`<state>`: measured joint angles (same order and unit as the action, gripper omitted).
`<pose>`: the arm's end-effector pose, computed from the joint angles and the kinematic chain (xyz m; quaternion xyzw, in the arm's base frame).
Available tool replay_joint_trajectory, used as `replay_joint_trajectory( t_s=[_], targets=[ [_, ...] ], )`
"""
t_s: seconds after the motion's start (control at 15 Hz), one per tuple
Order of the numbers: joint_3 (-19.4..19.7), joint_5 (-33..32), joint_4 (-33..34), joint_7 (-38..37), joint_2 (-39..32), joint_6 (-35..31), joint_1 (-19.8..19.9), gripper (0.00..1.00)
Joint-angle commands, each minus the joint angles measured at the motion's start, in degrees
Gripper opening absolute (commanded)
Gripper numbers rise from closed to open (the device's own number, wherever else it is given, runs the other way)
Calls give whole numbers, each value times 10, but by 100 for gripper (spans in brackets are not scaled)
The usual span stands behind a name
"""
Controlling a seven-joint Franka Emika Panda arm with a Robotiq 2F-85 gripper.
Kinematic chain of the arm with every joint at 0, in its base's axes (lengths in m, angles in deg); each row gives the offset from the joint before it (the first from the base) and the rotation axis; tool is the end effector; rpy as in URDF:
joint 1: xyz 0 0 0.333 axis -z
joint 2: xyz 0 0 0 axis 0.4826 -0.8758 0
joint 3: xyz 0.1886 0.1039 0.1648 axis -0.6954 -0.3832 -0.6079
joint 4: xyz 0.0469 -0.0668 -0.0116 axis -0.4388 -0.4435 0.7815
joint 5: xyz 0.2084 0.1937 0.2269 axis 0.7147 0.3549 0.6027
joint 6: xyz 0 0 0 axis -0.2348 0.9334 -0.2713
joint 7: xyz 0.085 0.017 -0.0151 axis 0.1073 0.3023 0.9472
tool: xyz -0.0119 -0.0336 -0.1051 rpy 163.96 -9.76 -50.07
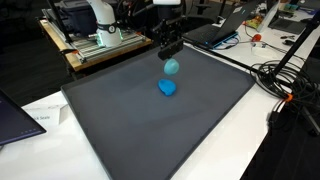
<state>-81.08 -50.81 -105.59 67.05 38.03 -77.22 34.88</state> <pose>0.5711 -0.0405 0.3400 -0.9963 0.0500 0.0298 0.0627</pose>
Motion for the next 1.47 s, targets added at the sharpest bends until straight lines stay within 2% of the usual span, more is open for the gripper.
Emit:
replay_joint_trajectory(
  t_s=[0.0, 0.4, 0.73, 1.4],
  targets=[
    [3, 50, 43, 37, -20, 82, 5, 22],
    [14, 89, 107, 34, -59, 206, 14, 22],
    [25, 117, 167, 22, -115, 269, 28, 22],
    [27, 169, 279, -32, -236, 310, 58, 22]
  ],
)
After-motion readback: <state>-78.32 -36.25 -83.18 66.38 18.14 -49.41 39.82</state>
